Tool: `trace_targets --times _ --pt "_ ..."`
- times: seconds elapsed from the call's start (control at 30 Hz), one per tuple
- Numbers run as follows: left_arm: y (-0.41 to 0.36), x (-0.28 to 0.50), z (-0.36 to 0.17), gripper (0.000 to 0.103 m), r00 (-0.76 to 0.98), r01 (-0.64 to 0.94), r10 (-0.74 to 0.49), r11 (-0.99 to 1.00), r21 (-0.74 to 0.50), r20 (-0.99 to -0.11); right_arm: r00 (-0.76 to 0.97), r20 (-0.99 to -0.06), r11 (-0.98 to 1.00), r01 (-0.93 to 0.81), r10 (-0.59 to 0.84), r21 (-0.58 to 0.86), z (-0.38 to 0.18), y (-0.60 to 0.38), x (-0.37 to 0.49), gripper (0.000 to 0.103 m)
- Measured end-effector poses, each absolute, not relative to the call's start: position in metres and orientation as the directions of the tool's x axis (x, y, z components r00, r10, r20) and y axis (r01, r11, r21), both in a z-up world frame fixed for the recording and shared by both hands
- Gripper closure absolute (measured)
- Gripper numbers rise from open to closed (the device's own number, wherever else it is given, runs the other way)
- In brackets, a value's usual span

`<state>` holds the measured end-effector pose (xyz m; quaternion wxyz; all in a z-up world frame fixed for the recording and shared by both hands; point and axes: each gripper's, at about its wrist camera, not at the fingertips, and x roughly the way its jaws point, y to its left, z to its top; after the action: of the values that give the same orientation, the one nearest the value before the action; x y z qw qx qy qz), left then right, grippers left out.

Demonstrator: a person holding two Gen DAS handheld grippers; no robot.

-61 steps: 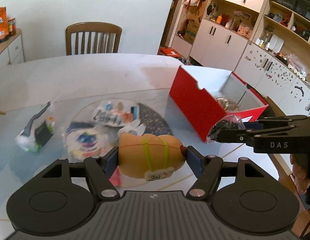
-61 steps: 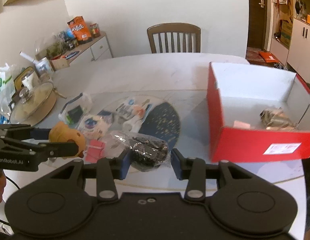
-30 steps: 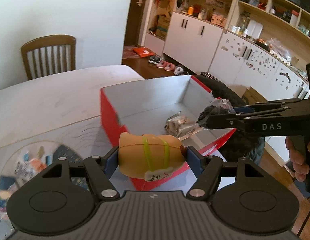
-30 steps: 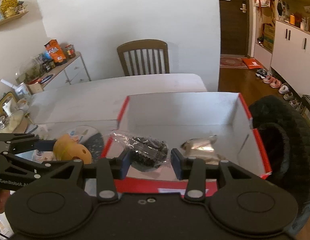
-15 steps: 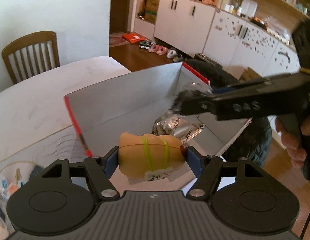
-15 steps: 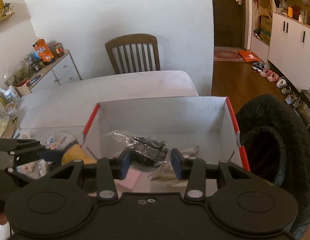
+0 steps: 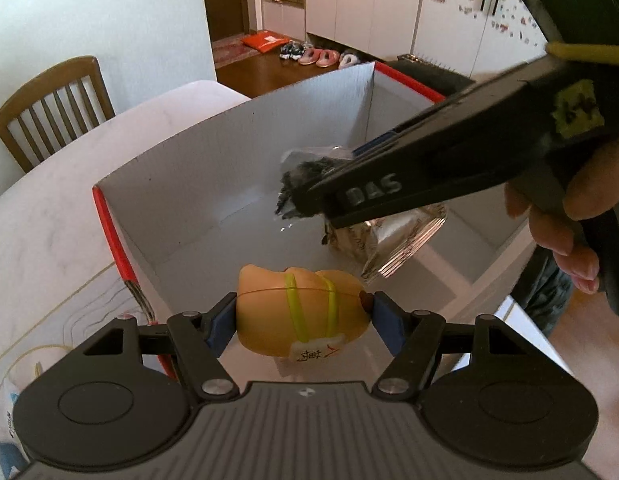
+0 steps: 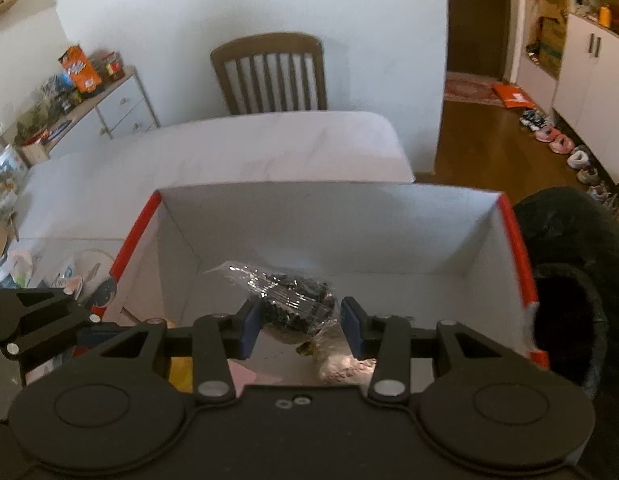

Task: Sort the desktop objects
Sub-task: 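Carry the yellow toy and black bagged item over the red shoebox, then open right tool to drop black item while left tool releases yellow toy in box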

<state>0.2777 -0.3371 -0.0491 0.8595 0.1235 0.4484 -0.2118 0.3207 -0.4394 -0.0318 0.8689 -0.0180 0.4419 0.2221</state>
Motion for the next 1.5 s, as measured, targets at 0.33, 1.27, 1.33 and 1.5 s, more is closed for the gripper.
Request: trace_targets --times 0.33,1.27,1.33,1.5 --pt "-0.335 0.286 -0.048 0.032 0.501 0.469 -0.281 0.883 -0.016 -0.818 0.462 -0.819 0.893 -0.432 0.34 0.127 -0.054 -0.417 0.33 0.061" --pt "-0.358 0.315 -0.075 0.031 0.334 0.436 -0.251 0.896 -0.087 -0.909 0.395 -0.874 0.899 -0.426 0.284 0.1 -0.071 -0.423 0.35 0.059" --pt "-0.357 0.315 -0.075 0.03 0.325 0.424 -0.254 0.9 -0.1 -0.911 0.394 -0.874 0.901 -0.423 0.283 0.101 -0.072 -0.423 0.35 0.059" --pt "-0.362 0.31 -0.072 0.029 0.328 0.426 -0.254 0.9 -0.098 -0.91 0.392 -0.874 0.907 -0.406 0.285 0.114 -0.071 -0.427 0.349 0.042"
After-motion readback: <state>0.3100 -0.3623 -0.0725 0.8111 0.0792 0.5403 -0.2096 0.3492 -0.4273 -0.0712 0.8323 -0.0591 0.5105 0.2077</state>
